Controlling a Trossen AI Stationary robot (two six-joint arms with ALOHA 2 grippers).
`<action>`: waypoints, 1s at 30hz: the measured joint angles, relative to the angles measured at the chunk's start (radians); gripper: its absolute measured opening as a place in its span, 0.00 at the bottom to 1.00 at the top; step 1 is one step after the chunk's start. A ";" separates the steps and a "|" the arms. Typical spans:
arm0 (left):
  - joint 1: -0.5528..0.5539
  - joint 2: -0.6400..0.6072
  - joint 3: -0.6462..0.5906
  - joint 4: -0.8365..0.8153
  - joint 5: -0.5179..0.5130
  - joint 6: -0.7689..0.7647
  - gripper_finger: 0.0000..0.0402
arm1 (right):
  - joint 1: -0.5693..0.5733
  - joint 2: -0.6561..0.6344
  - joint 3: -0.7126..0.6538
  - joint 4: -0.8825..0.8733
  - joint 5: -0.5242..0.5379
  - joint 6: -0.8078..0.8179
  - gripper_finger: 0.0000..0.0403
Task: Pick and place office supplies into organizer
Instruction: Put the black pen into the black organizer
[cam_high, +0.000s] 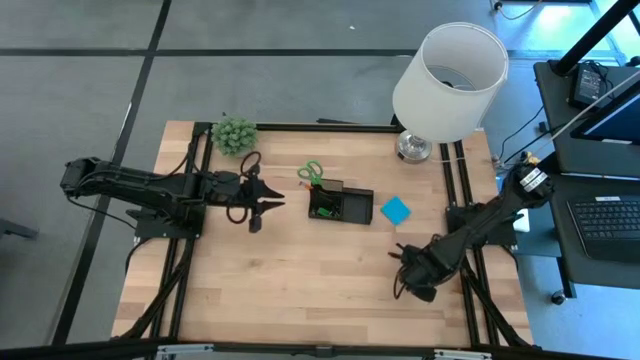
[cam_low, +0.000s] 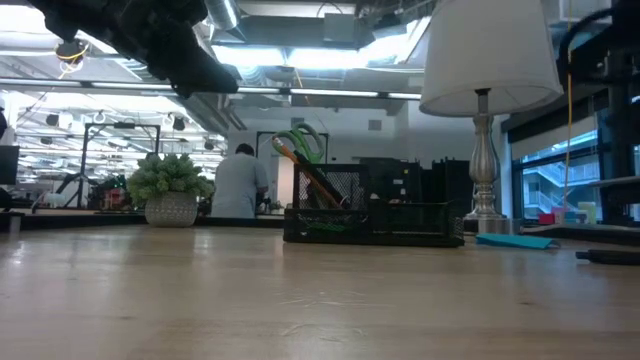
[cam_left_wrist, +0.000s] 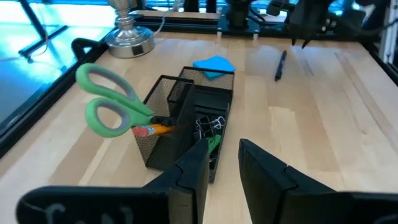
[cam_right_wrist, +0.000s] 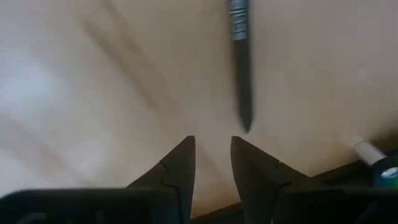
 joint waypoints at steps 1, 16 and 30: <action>0.000 0.000 0.000 0.000 -0.010 -0.015 0.20 | 0.000 0.000 -0.012 -0.001 0.011 -0.002 0.26; 0.000 0.000 0.000 0.000 -0.090 -0.129 0.20 | -0.002 -0.010 -0.195 0.149 0.027 -0.088 0.26; 0.000 0.000 0.000 0.000 -0.121 -0.220 0.20 | -0.031 -0.020 -0.202 0.167 0.008 -0.229 0.06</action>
